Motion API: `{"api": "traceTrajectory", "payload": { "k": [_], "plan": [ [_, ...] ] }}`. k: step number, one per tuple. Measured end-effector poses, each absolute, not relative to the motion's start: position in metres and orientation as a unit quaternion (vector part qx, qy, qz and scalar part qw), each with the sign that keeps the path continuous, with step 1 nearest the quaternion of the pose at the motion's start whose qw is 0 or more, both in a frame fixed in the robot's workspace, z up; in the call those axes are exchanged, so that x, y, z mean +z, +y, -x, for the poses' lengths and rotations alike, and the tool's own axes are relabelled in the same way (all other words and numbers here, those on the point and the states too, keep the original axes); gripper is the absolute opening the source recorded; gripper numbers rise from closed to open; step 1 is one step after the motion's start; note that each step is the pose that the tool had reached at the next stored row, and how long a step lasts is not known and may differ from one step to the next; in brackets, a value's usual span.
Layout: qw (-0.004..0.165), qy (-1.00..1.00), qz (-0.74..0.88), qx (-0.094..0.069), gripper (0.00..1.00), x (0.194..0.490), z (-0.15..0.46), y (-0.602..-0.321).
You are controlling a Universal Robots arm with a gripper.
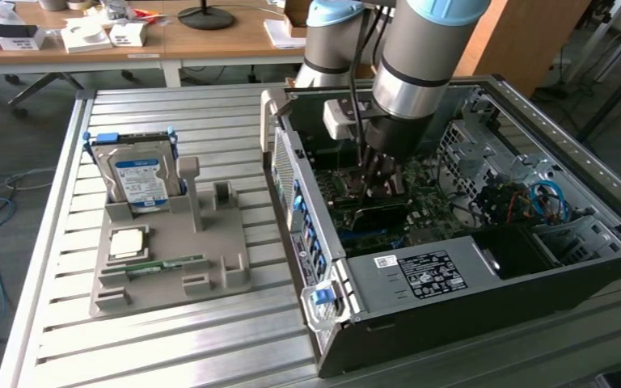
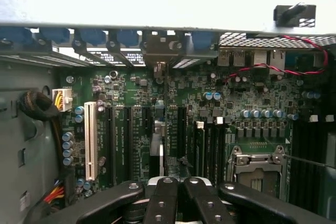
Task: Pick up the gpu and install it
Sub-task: 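Press down on the gpu until it lock into place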
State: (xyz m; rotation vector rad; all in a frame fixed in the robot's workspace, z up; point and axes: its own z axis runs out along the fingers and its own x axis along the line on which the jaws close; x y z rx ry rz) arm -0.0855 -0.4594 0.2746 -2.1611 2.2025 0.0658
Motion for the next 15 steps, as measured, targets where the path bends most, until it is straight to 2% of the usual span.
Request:
{"api": "traceTrajectory", "payload": {
  "k": [15],
  "plan": [
    [0.028,0.713,0.700,0.021,0.11,0.2671,0.0856,-0.4647]
  ]
}}
